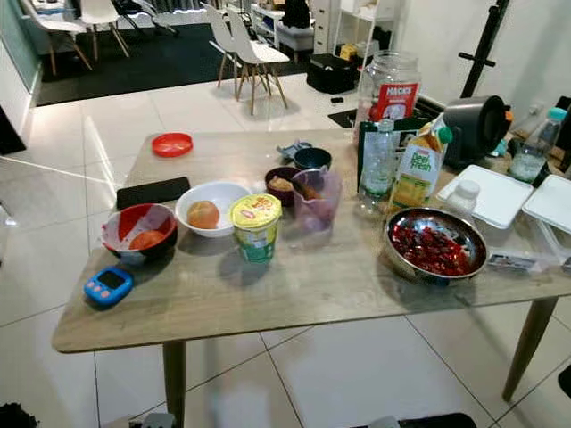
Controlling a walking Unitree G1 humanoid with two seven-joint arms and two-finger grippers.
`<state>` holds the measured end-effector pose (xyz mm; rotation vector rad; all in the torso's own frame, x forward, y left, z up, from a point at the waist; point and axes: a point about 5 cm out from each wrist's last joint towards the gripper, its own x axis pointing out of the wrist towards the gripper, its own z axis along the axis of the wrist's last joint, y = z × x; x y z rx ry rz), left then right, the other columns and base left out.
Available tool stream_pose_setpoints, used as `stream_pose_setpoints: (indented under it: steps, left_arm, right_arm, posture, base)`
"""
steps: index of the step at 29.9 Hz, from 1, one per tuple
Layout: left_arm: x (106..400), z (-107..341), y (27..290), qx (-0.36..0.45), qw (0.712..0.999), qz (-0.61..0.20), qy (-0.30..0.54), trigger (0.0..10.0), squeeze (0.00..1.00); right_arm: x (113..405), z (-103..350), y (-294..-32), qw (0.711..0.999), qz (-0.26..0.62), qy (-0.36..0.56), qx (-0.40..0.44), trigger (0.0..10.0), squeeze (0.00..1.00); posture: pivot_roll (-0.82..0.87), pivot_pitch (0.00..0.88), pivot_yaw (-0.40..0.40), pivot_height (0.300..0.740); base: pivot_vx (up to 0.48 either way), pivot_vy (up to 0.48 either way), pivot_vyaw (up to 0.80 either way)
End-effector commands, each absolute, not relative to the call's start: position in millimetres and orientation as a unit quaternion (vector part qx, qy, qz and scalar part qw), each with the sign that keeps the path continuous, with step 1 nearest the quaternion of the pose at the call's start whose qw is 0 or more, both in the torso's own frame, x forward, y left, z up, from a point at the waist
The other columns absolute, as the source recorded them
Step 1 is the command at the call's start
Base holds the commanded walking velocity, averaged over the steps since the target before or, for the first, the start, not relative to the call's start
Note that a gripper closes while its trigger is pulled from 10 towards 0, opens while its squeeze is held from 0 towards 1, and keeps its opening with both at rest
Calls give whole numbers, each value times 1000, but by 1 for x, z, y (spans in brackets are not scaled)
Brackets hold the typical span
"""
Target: Restocking fridge
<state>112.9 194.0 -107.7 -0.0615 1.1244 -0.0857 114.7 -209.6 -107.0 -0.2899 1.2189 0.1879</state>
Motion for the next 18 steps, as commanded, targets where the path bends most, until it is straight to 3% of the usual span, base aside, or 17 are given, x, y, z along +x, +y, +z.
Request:
stream_pose_setpoints:
  steps: [1, 18]
  left_arm:
    - [108, -109, 193, -31, 838, -41, 543, 10000, 0]
    - [104, -110, 198, -31, 839, -21, 543, 10000, 0]
  right_arm:
    - [115, -107, -211, 806, 88, 569, -137, 10000, 0]
    - [117, -106, -212, 806, 90, 567, -143, 10000, 0]
  posture:
    - [-42, 0, -6, 740]
    - [-37, 0, -7, 740]
  base:
    - [0, -244, 0]
    - [0, 0, 0]
